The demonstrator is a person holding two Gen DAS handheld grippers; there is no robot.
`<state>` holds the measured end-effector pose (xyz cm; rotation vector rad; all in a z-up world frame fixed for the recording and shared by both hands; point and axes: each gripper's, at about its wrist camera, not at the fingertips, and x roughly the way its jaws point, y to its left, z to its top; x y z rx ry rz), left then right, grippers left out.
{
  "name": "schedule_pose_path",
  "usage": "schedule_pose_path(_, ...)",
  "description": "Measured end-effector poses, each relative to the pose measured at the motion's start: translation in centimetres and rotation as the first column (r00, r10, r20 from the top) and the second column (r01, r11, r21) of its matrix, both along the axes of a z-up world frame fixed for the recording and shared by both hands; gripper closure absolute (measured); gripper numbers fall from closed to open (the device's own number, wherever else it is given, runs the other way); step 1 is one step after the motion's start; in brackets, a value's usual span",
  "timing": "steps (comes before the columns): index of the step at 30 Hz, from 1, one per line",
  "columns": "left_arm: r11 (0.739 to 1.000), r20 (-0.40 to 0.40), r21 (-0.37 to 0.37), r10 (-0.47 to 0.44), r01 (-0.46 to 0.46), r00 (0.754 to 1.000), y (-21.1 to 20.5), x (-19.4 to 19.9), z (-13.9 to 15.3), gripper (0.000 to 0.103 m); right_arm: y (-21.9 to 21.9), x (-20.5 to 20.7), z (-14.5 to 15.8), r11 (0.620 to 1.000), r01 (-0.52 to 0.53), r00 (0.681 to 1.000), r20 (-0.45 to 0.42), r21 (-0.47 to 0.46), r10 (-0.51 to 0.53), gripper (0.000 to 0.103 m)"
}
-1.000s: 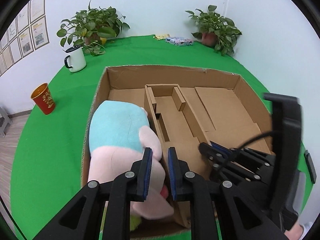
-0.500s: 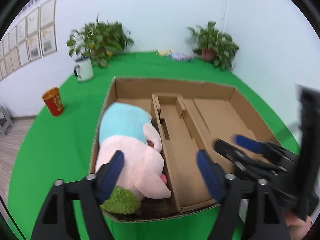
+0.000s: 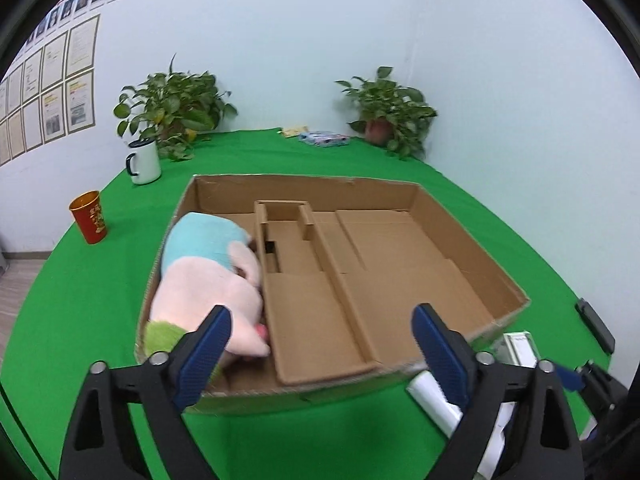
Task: Organize objects
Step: 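Lower the insert tray into the box beside the pig with both grippers, then release the insert tray and move both grippers toward the white hair dryer, then grasp the white hair dryer body with the right gripper and lift it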
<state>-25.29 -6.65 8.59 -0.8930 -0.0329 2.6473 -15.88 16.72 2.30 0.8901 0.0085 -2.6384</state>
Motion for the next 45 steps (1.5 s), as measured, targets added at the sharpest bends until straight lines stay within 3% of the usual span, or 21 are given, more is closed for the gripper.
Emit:
schedule_pose_path(7,0.998,-0.006,0.052,-0.028,0.028,1.000,1.8,3.9,-0.8,0.001,0.8,1.4,-1.7,0.999,-0.027,0.998,0.061,-0.020,0.028,0.018)
schedule_pose_path(19,0.996,0.084,0.094,-0.008,0.000,0.996,1.3,7.2,-4.7,0.001,1.1,3.5,-1.6,1.000,-0.013,1.000,-0.007,0.017,0.013,0.018)
schedule_pose_path(30,0.989,0.194,0.148,-0.046,0.017,0.980,2.2,6.1,-7.7,0.001,1.0,2.3,-4.6,0.997,-0.069,0.984,0.168,0.033,0.062,0.017)
schedule_pose_path(39,0.985,0.242,0.166,-0.093,0.053,0.966,3.3,5.4,-9.5,0.001,-0.6,2.7,-5.7,0.992,-0.097,0.981,0.178,0.078,0.082,0.018)
schedule_pose_path(43,0.984,0.262,0.176,-0.086,0.040,0.961,3.6,4.8,-9.9,0.001,-1.6,2.9,-6.1,0.990,-0.092,0.979,0.189,0.104,0.072,0.041)
schedule_pose_path(45,0.980,0.272,0.196,-0.100,0.047,0.957,3.6,4.5,-10.0,0.001,-1.8,3.1,-6.1,0.991,-0.085,0.980,0.191,0.106,0.063,0.045)
